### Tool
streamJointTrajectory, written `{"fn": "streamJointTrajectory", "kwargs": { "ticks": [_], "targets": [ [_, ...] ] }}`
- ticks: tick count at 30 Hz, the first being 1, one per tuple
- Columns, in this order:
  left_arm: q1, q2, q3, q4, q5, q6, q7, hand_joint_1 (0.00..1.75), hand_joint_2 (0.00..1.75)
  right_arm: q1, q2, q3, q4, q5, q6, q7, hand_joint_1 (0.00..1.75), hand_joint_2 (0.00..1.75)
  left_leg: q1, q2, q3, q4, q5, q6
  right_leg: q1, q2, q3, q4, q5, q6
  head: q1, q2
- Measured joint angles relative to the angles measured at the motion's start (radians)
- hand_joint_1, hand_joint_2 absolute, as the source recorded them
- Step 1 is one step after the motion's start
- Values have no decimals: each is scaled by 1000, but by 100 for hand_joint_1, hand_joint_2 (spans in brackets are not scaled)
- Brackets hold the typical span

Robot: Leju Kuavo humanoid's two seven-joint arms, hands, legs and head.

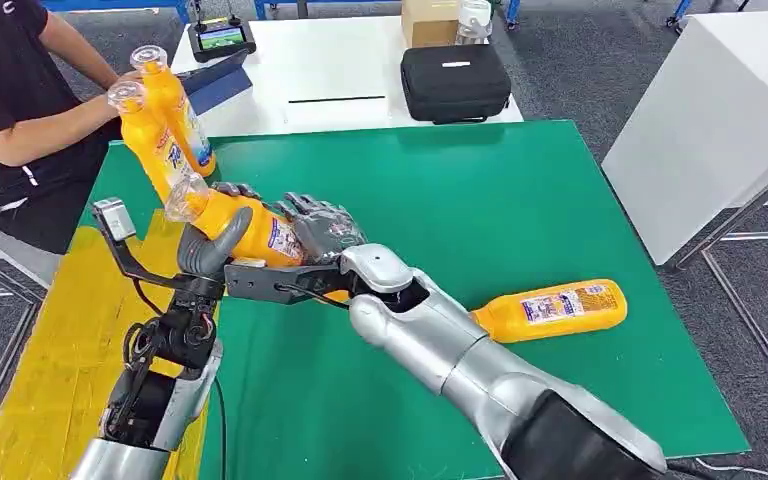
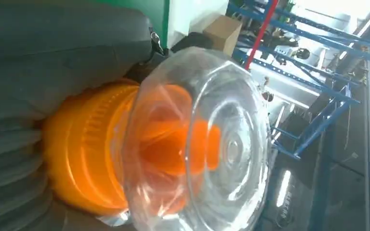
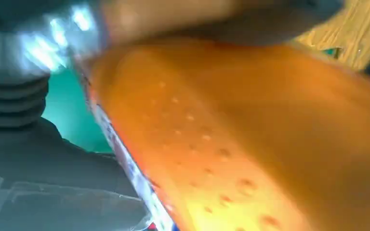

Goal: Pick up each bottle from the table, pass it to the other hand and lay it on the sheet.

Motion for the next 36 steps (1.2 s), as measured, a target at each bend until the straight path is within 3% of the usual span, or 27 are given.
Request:
{"fn": "streamJointTrajectory", "kwargs": {
  "ticks": [5, 9, 20, 27, 31, 36],
  "targets": [
    [-6, 0, -1, -3, -29, 16, -10, 175, 175, 17, 0, -39, 0, 29, 0, -5, 0, 0, 0, 0, 0, 0, 0, 0, 0, 0, 0, 0, 0, 0, 0, 0],
    [-7, 5, 3, -22, -150, 111, -68, 175, 175, 60, -15, -95, -41, 85, 0, -19, 0, 0, 0, 0, 0, 0, 0, 0, 0, 0, 0, 0, 0, 0, 0, 0],
    [26, 80, 111, -47, -510, 365, -185, 175, 175, 269, -165, -255, -354, 88, -13, -145, 0, 0, 0, -1, -2, 0, 0, 0, 0, -2, 0, 0, 0, 0, 0, 0],
    [31, 109, 137, -47, -768, 565, -215, 175, 175, 333, -233, -322, -461, 48, -12, -162, 0, 0, 0, -1, -2, 0, 0, 0, 0, -2, 0, 0, 0, 0, 0, 0],
    [40, 124, 136, -47, -1013, 718, -219, 175, 175, 375, -267, -352, -501, 35, -21, -172, 0, 0, 0, -1, -2, 0, 0, 0, 0, -2, 0, 0, 0, 0, 0, 0],
    [76, 128, 134, -40, -1624, 811, -130, 175, 175, 430, -310, -399, -562, 29, -28, -174, 0, 0, 0, -1, -2, 0, 0, 0, 0, -2, 0, 0, 0, 0, 0, 0]
  ]
}}
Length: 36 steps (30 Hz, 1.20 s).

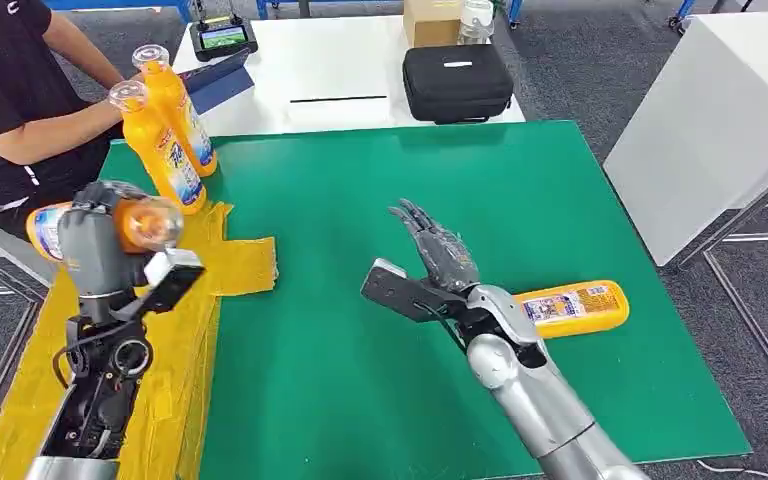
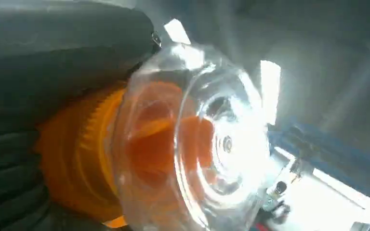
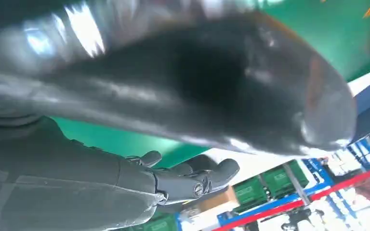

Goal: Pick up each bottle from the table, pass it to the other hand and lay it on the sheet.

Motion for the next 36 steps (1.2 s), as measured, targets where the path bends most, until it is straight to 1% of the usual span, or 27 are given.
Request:
{"fn": "streamJointTrajectory", "kwargs": {
  "ticks": [4, 8, 12, 19, 21, 22, 23, 25, 30, 36],
  "targets": [
    [15, 0, -33, 49, -139, -3, 67, 175, 175, 24, -24, -27, -30, -9, -4, -10, 0, 0, 0, 0, 0, 0, 0, 0, -1, 0, -1, 0, 0, 0, 0, 0],
    [2, 3, -132, 185, -150, -41, 123, 175, 175, 32, -35, -49, -50, -18, 5, -19, 0, 0, 0, 0, 0, 0, 0, 0, -1, 0, -1, 0, 0, 0, 0, 0],
    [-2, 3, -209, 281, -151, -44, 137, 175, 175, 38, -43, -59, -59, -22, 8, -19, 0, 0, 0, 1, 0, 0, 0, 0, -1, 1, -1, 0, 1, 1, 0, 0],
    [-45, 5, -299, 457, -106, -161, 147, 175, 175, 54, -57, -66, -72, -27, 14, -22, 0, 0, 0, 0, 0, 0, 0, 0, -2, 0, -1, 0, 1, 1, 0, 0],
    [-61, 5, -317, 493, -88, -170, 146, 175, 175, 60, -59, -66, -76, -27, 18, -22, 0, 0, 0, 0, 0, 0, 0, 0, -2, 0, -1, 0, 1, 1, 0, 0],
    [-68, 5, -323, 508, -85, -173, 146, 14, 175, 61, -60, -66, -76, -27, 18, -22, 0, 0, 0, 0, 0, 0, 0, 0, -2, 0, -1, 0, 1, 1, 0, 0],
    [-73, 5, -329, 520, -84, -175, 146, 0, 0, 63, -61, -66, -76, -27, 18, -22, 0, 0, 0, 0, 0, 0, 0, 0, -2, 1, -1, 0, 1, 1, 0, 0],
    [-82, 5, -336, 540, -66, -203, 149, 0, 0, 66, -63, -67, -77, -27, 20, -22, 0, 0, 0, 0, 0, 0, 0, 0, -2, 0, -1, 0, 1, 1, 0, 0],
    [-117, 7, -346, 589, -1, -327, 161, 0, 0, 85, -67, -73, -92, -23, 23, -24, 0, 0, 0, 0, 0, 0, 1, 1, -1, 0, 0, 0, 1, 1, 0, 0],
    [-142, 9, -348, 617, 12, -344, 164, 0, 0, 98, -71, -76, -104, -20, 23, -24, 0, 0, 0, 0, 0, 0, 1, 1, -1, 0, 0, 0, 1, 1, 0, 0]
  ]
}}
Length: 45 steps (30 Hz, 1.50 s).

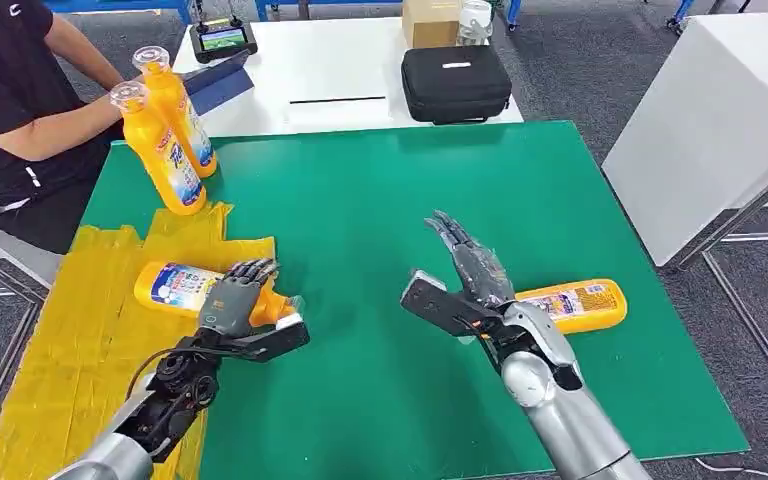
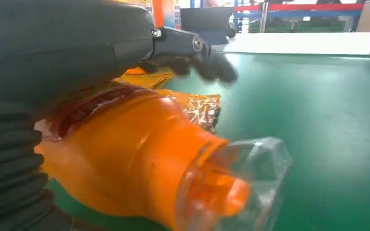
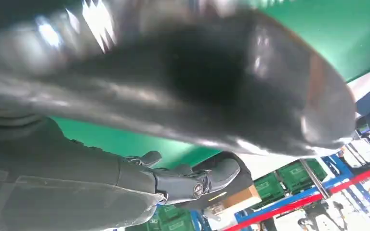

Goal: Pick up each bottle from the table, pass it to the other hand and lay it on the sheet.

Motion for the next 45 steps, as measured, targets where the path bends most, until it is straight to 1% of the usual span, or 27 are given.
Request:
{"fn": "streamJointTrajectory", "kwargs": {
  "ticks": [7, 11, 12, 16, 19, 22, 24, 26, 30, 35, 40, 45],
  "targets": [
    [-26, 8, 2, 8, 77, -37, 8, 0, 0, 39, -22, -45, -56, 4, -18, -19, 0, 0, 0, -2, 0, 0, 0, 0, 0, -2, 1, 0, 0, 0, 0, 0],
    [-25, 24, 34, -13, 176, -87, -23, 0, 0, 100, -54, -103, -125, -1, -6, -63, 0, 0, 0, -2, 0, 0, 0, 0, 0, -2, 2, 0, 0, 0, 0, 0],
    [-21, 29, 50, -29, 229, -112, -47, 0, 0, 122, -66, -123, -147, -7, 13, -78, 0, 175, 0, -2, 0, 0, 0, 0, 0, -2, 2, 0, 0, 0, 0, 0],
    [42, 36, 159, -152, 524, -201, -159, 0, 0, 215, -115, -210, -233, -51, 80, -147, 0, 175, 0, -2, 0, 0, 0, 0, 0, -2, 1, 0, 0, 0, -1, 0],
    [91, 36, 233, -255, 652, -218, -191, 0, 0, 270, -151, -282, -280, -76, 109, -185, 0, 175, 0, -2, -1, 0, -1, 0, 0, -2, -1, 0, 0, 0, 0, 0],
    [135, 26, 309, -358, 867, -229, -241, 0, 0, 321, -178, -339, -326, -70, 106, -193, 0, 175, 0, -2, -1, 0, -1, 1, 0, -2, -1, -1, 0, 0, -1, 0],
    [171, 20, 345, -429, 954, -223, -254, 0, 0, 371, -194, -390, -363, -40, 90, -193, 0, 175, -1, -3, -2, 0, -1, 1, 0, -3, -1, -1, -1, 1, 0, 0],
    [214, 20, 369, -503, 993, -215, -261, 0, 0, 421, -205, -466, -399, -34, 88, -195, 0, 175, -1, -4, -3, 0, -2, 1, 0, -3, -1, -1, -1, 1, -1, 0],
    [266, 19, 389, -593, 1032, -211, -270, 0, 0, 492, -219, -564, -440, -19, 119, -191, 0, 175, -1, -4, -3, 0, -3, 2, -1, -3, -2, -1, -1, 1, 0, 0],
    [298, 18, 395, -649, 1063, -212, -276, 0, 0, 572, -248, -665, -480, 69, 142, -157, 0, 175, -1, -4, -3, 0, -3, 2, -1, -3, -1, -1, -1, 1, 0, 0],
    [309, 14, 399, -674, 1066, -214, -277, 0, 0, 594, -261, -712, -496, 99, 153, -142, 0, 175, -1, -3, -2, 0, -3, 2, -1, -2, -2, -1, -1, 1, 0, 0],
    [311, 9, 399, -682, 1087, -233, -279, 0, 0, 585, -307, -714, -488, 189, 217, -85, 0, 175, -1, -3, -2, 0, -3, 2, -1, -2, -1, -1, -1, 1, 0, 0]
  ]
}}
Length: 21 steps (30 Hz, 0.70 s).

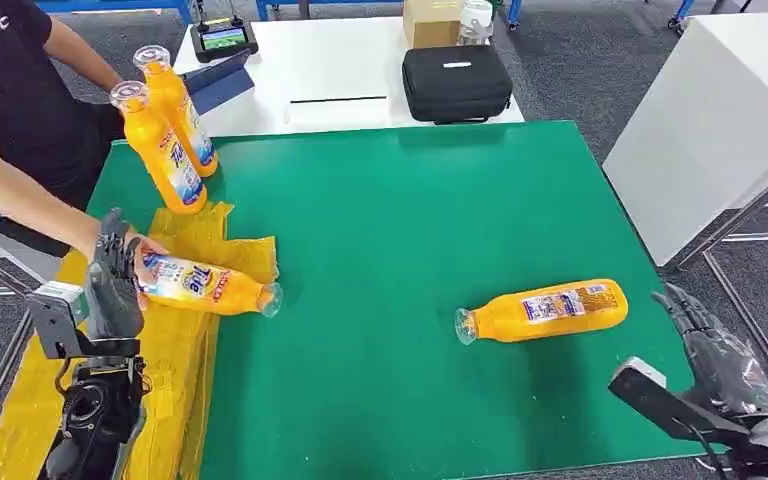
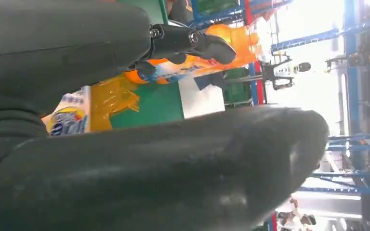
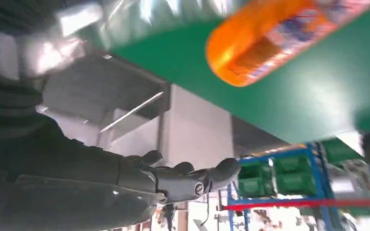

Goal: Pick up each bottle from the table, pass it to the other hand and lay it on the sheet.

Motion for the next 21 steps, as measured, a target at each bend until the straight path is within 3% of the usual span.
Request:
{"fn": "streamJointTrajectory", "kwargs": {
  "ticks": [12, 21],
  "targets": [
    [-30, -28, -18, 2, 27, -7, -3, 0, 0, -247, -159, 123, 274, 26, 37, 1, 0, 175, -2, 2, 0, 0, 2, 2, -1, 0, 0, 0, 1, 1, 0, 0],
    [-48, -39, -32, 13, 35, -8, -8, 0, 0, -425, -192, 290, 476, 20, 40, -5, 0, 175, -2, 2, 0, 0, 2, 2, -1, 0, 0, 0, 1, 1, 0, 0]
  ]
}}
